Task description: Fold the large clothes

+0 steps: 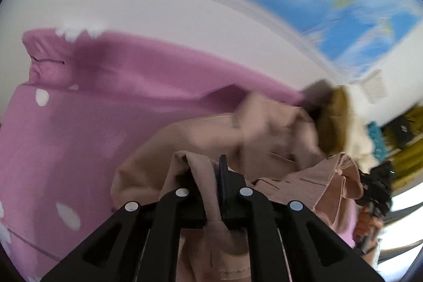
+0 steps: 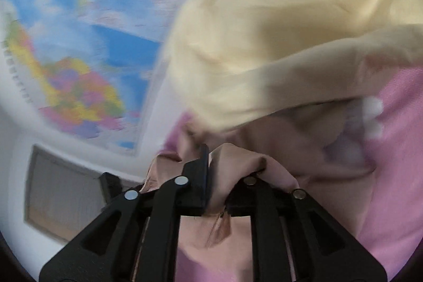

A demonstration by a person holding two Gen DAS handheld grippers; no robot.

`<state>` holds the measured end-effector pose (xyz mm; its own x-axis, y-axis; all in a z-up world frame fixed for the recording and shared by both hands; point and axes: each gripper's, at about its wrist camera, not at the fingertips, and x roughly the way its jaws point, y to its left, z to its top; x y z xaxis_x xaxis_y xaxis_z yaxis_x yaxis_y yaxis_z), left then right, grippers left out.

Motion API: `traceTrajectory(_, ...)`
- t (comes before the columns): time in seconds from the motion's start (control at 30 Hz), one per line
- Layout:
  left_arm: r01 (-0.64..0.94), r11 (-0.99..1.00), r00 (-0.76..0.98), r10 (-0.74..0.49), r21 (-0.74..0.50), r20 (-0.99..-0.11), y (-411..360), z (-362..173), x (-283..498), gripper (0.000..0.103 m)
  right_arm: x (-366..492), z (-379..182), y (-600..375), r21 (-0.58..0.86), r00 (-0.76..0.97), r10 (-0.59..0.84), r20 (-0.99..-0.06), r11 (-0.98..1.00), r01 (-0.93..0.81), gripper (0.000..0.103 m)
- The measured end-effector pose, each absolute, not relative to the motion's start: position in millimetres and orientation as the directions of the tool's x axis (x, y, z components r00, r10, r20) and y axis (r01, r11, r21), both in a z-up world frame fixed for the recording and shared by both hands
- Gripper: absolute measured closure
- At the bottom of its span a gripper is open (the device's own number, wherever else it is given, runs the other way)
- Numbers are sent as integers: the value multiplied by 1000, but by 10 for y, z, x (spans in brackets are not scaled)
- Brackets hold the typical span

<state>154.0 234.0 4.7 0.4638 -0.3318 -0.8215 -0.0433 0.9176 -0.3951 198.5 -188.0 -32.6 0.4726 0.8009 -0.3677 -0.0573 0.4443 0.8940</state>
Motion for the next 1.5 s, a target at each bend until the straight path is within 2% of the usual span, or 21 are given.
traceTrajectory(0.07, -64, 927, 428, -309, -370, -849, 2336, -115, 1687, 91, 2038, -383, -1861, 891, 468, 800, -376, 451, -55, 82)
traceTrajectory(0.13, -77, 917, 425, -325, -391, -845, 2371, -158, 1712, 89, 1989, -316, -1854, 864, 489, 777, -396, 496, -90, 60)
traceTrajectory(0.2, -39, 909, 453, -355, -415, -818, 2387, -83, 1630, 79, 1876, -188, -1853, 838, 514, 762, -394, 528, -140, 40)
traceTrajectory(0.23, -10, 906, 477, -367, -423, -798, 2410, 3, 1539, 68, 1759, -77, -1867, 815, 544, 748, -380, 549, -185, 37)
traceTrajectory(0.33, 78, 901, 602, -384, -427, -700, 2524, 317, 1136, 50, 1427, 182, -1812, 717, 596, 710, -375, 630, -299, 35)
traceTrajectory(0.4, 153, 914, 652, -378, -374, -657, 2463, 460, 843, 50, 1249, 259, -1632, 631, 573, 710, -409, 673, -384, 35)
traceTrajectory(0.47, 211, 958, 670, -286, -194, -685, 2189, 488, 671, 48, 1138, 276, -1325, 513, 551, 679, -484, 731, -450, 35)
traceTrajectory(0.53, 288, 951, 644, -278, -112, -713, 1959, 401, 598, 48, 1133, 235, -972, 382, 547, 621, -561, 781, -494, 35)
traceTrajectory(0.63, 318, 943, 582, -272, -93, -766, 1725, 197, 701, 47, 1248, 124, -501, 277, 533, 577, -619, 795, -539, 33)
traceTrajectory(0.77, 334, 940, 508, -247, -76, -825, 1456, -136, 978, 49, 1478, -24, -79, 245, 476, 567, -672, 777, -580, 31)
traceTrajectory(0.8, 332, 941, 506, -234, -63, -830, 1444, -178, 1010, 50, 1568, -57, 17, 251, 454, 567, -688, 772, -584, 34)
traceTrajectory(0.87, 317, 947, 507, -211, -47, -836, 1378, -237, 1135, 65, 1622, -90, 87, 230, 459, 545, -702, 783, -577, 55)
traceTrajectory(0.9, 307, 951, 512, -205, -45, -834, 1371, -237, 1200, 67, 1678, -104, 119, 223, 455, 535, -712, 786, -576, 75)
traceTrajectory(0.93, 294, 955, 514, -201, -49, -834, 1351, -237, 1254, 70, 1756, -119, 146, 231, 446, 531, -720, 790, -568, 86)
traceTrajectory(1.0, 265, 961, 516, -205, -73, -832, 1394, -211, 1349, 73, 1889, -111, 118, 266, 438, 548, -712, 789, -554, 93)
traceTrajectory(1.1, 190, 980, 565, -161, -62, -809, 1537, -127, 1494, 74, 2047, -26, 90, 293, 464, 564, -683, 793, -534, 96)
traceTrajectory(1.27, 95, 993, 597, -113, -70, -794, 1757, -120, 1602, 72, 2250, -104, 126, 277, 481, 525, -702, 824, -495, 95)
traceTrajectory(1.3, 90, 993, 599, -116, -77, -793, 1788, -117, 1594, 71, 2271, -121, 92, 295, 471, 530, -705, 823, -485, 89)
traceTrajectory(1.37, 94, 989, 614, -146, -113, -775, 1891, -47, 1495, 55, 2191, -69, 7, 312, 488, 546, -681, 819, -481, 73)
traceTrajectory(1.43, 107, 986, 657, -164, -124, -736, 1978, 52, 1341, 49, 1983, 94, -170, 315, 527, 575, -626, 804, -504, 55)
traceTrajectory(1.5, 121, 987, 684, -163, -110, -711, 2070, 128, 1149, 45, 1687, 232, -451, 345, 531, 632, -565, 765, -544, 52)
